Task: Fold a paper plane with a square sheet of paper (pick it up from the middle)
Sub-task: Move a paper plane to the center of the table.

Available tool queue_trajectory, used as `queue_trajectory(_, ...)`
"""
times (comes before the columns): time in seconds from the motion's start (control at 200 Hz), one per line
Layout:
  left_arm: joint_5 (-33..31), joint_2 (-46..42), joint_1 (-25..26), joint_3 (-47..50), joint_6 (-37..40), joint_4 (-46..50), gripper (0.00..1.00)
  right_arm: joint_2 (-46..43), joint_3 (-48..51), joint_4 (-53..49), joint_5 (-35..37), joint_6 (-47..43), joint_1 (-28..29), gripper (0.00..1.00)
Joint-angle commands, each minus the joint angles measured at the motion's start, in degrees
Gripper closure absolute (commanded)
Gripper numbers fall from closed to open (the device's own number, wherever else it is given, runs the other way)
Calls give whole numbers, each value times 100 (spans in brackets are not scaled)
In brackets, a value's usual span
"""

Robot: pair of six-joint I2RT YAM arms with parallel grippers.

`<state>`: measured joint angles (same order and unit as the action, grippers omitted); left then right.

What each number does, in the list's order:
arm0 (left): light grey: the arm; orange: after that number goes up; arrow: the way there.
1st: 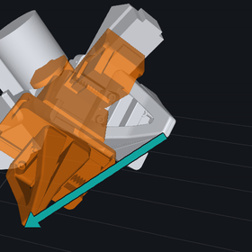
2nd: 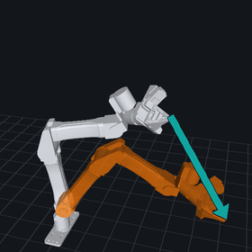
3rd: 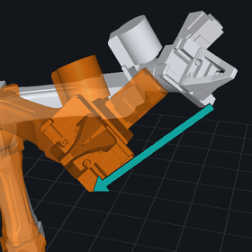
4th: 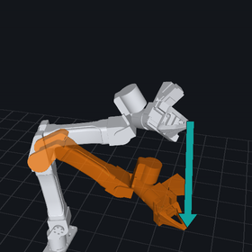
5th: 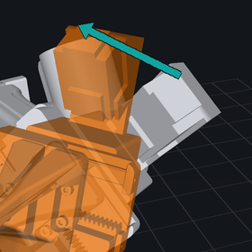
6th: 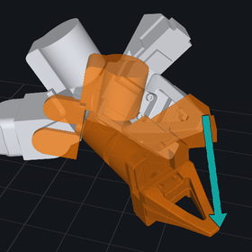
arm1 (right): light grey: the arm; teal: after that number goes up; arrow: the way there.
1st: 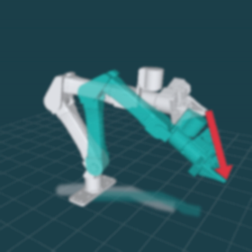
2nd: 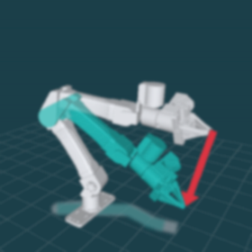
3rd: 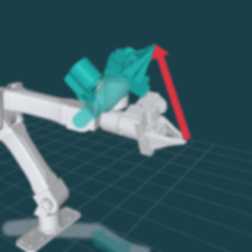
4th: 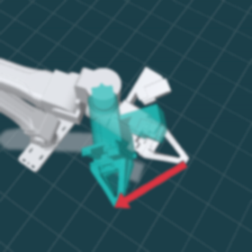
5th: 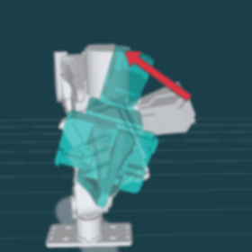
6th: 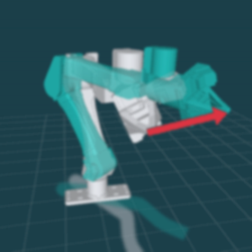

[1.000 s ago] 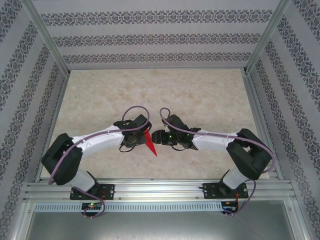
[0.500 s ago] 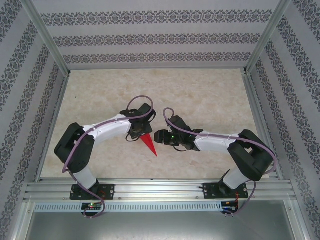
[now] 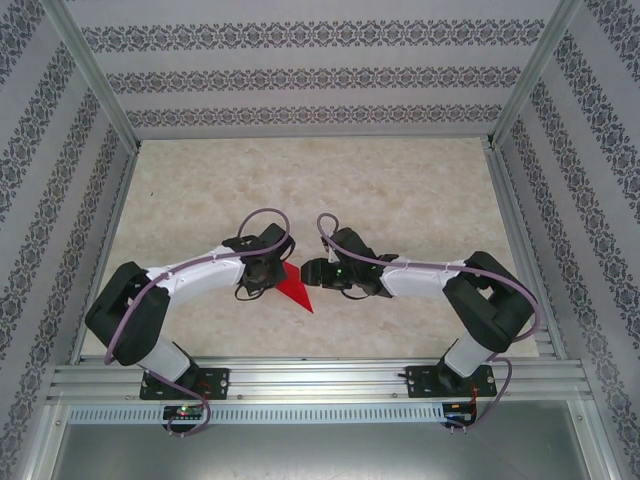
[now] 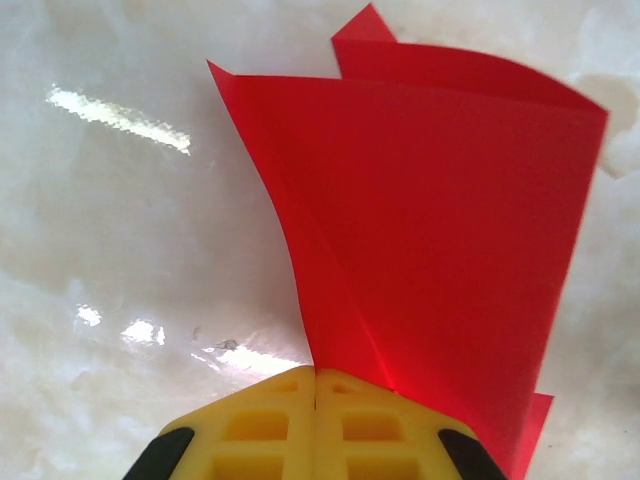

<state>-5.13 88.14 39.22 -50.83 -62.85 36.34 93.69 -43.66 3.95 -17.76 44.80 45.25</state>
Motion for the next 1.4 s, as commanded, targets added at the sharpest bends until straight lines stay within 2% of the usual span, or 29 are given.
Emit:
queue_trajectory(0.0,88,-230,-103,168,155,-376,100,180,-250,145,-283,-275,77,46)
queue_trajectory(0.39,91,-272,-177,267,308,-400,100,946,-864,-47,-675,-516,150,48)
queue_trajectory(0.784,78,-288,-204,292,352,-362,100,932,-827,95,-1054,-526,220,48)
queue_trajectory(1.129,116,-309,-229,334,320,-418,100,765,-626,167,-802,-740,348,47)
queue_trajectory(1.394,118,-341,-231,317,308,-425,100,816,-756,-149,-368,-1039,506,58)
